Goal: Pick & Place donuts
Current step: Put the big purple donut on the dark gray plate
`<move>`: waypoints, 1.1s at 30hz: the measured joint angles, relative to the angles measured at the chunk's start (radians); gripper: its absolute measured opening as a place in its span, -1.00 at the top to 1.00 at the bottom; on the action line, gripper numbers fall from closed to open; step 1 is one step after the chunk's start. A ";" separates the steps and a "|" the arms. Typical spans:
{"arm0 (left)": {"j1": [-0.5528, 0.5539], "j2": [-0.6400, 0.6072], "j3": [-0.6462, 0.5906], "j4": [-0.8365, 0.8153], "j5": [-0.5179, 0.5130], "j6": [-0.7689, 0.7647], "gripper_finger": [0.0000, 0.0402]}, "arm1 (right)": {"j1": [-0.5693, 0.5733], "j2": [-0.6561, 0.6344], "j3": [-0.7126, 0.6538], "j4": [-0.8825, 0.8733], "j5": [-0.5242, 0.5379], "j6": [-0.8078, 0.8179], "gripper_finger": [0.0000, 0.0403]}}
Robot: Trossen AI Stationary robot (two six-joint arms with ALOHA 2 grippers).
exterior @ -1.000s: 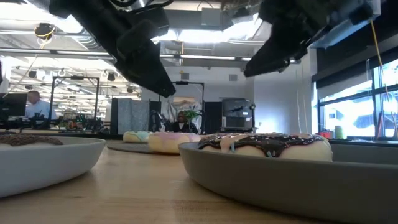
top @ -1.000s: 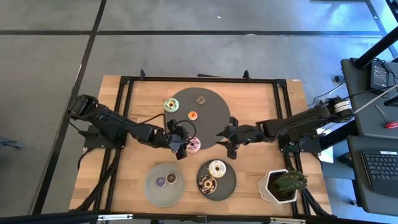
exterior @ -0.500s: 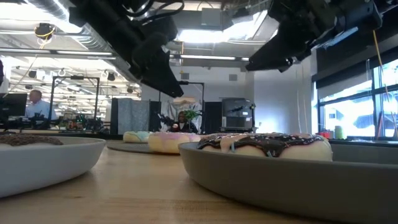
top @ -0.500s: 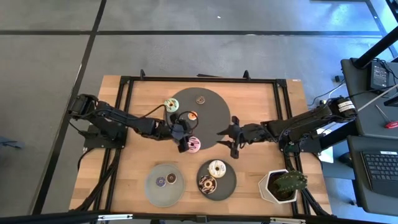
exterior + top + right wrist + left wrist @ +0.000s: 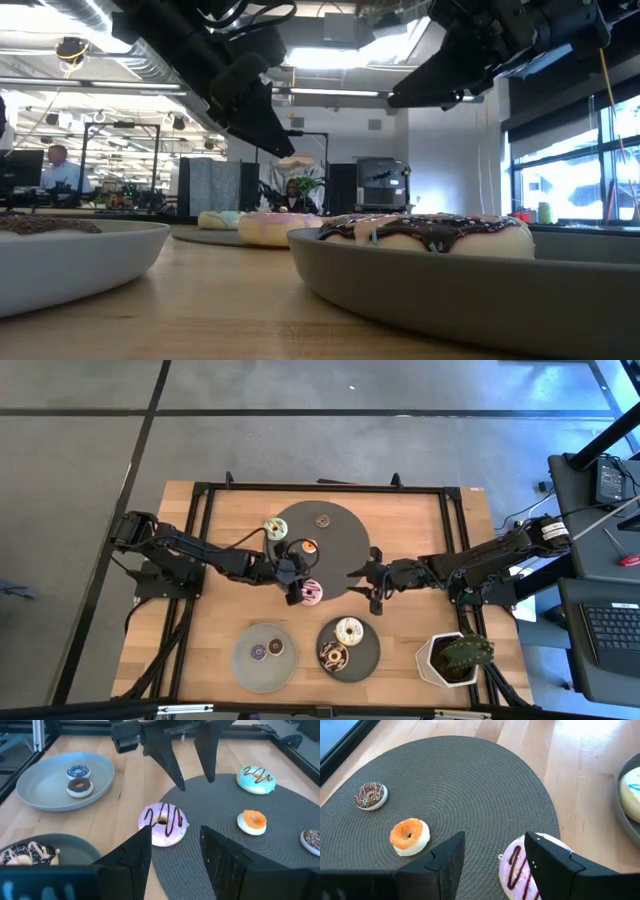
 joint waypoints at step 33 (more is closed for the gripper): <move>-0.002 -0.054 0.000 -0.091 -0.108 0.029 0.17 | -0.109 0.448 0.306 -0.022 -0.088 0.146 0.17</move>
